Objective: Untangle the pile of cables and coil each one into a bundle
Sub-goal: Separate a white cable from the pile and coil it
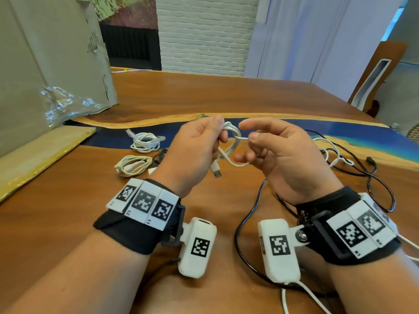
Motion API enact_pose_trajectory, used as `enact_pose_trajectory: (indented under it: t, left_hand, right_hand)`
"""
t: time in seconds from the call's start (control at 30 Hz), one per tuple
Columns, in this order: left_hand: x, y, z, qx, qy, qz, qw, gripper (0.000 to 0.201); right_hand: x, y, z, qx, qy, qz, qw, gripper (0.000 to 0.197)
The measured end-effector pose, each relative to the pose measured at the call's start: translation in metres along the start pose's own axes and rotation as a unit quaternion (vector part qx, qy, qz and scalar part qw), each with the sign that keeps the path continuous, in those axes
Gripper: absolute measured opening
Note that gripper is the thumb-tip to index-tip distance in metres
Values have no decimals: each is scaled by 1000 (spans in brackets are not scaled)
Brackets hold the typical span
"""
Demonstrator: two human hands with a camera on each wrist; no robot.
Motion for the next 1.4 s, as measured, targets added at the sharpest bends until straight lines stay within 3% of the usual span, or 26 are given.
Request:
enact_pose_trajectory:
  t: [0.17,0.27,0.4,0.5,0.67,0.8,1.07,1.3,1.4]
  left_hand:
    - [-1,1,-2,8,19,-20,1000,43]
    - [1,2,-3,5,109,-50,993,44]
    - [3,4,3,-28,242,-89,966,47]
    - [4,6,9,-51,279,-99,954,47]
    - [3,6,12,-62,294,-105,948,45]
    - [3,5,9,-44,253,-89,962,45]
    - [-5,-1,3,-12,154,-48,987,45]
    - [-3,-1,8,-31,117,-35,992,45]
    - [-2,-1,6,-27,110,-31,993,45]
  right_hand:
    - [-2,-2,-6,10,104,-43,994,21]
    - [-15,0,-8,29,210,-111,971,11]
    - [-19,1,-5,32,275,-148,949,8]
    - [-19,1,-7,54,301,-158,939,8]
    - [-9,2,-4,61,218,-113,967,10]
    - [5,3,6,25,93,-40,995,18]
    - [11,5,15,7,25,5,1000,36]
    - [15,8,35,-77,-60,45,994,33]
    - [17,6,33,-64,-25,35,997,45]
Point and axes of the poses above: each hand's wrist, its own y-axis away from the middle knuckle, its own z-axis out of the palm, x = y × z, the point moved 8 cm from there along -y, towards the middle knuckle, and after that the axes turned 3 degrees about x, right-handed, at the moved point
